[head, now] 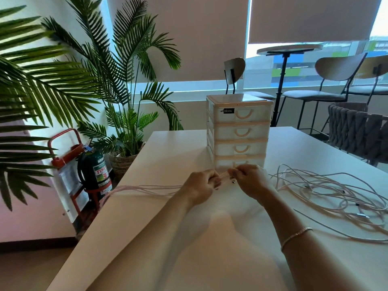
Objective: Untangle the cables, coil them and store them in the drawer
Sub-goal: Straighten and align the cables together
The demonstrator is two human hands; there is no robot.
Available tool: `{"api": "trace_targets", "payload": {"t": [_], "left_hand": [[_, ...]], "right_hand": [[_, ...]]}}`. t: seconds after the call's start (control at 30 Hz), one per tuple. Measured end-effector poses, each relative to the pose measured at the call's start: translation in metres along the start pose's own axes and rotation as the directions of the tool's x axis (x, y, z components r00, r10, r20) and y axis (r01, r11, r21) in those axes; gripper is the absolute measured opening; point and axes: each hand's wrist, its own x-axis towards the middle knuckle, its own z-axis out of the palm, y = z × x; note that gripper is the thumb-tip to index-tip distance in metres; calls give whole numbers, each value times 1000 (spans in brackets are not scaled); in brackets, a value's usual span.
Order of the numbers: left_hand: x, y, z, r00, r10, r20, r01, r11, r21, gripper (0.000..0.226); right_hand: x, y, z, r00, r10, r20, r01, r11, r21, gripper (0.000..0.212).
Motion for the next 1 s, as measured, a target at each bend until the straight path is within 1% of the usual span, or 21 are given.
{"api": "trace_targets", "payload": {"t": [0.1,0.17,0.33,0.4,0.47,0.57,0.67,0.73,0.83,0.93,1.0], "left_hand": [[0,-2,-1,999,-13,34,12,999,43,15],[0,-3,-1,997,-22,68,16,996,88,18],[-4,0,-1,988,-19,152,0,992,123,26],[-5,0,-2,988,-11,156,-10,991,133,22],[-5,-1,-3,989,-9,147,-10,992,129,16],[-2,-6,-6,993,-19,117,13,998,58,18],[-3,-19,-12,992,-41,122,28,994,106,22],[-4,-32,-19,989,-81,120,62,987,149,23],[-4,-53,-34,986,-132,104,115,981,155,21],[-5,-68,-50,989,-146,33,136,969,206,19],[-6,-76,-58,987,-162,-23,163,964,208,18]], "right_hand": [[-1,-1,1,1000,-24,11,24,1000,11,23],[-2,-3,2,999,-36,26,35,999,31,22],[-4,-6,6,999,-48,-14,48,999,23,20],[-4,-6,8,999,-51,-11,51,998,24,21],[-3,-5,7,999,-50,-15,51,998,31,21],[-2,-5,5,998,-53,-39,54,998,19,24],[-3,-5,2,995,-68,-72,68,998,-4,27],[-3,-5,1,994,-71,-85,69,997,-33,28],[-4,-6,-1,994,-65,-83,61,997,-43,29],[-4,-6,0,995,-57,-76,54,997,-49,31],[-5,-8,-1,996,-47,-81,42,997,-63,31]]}}
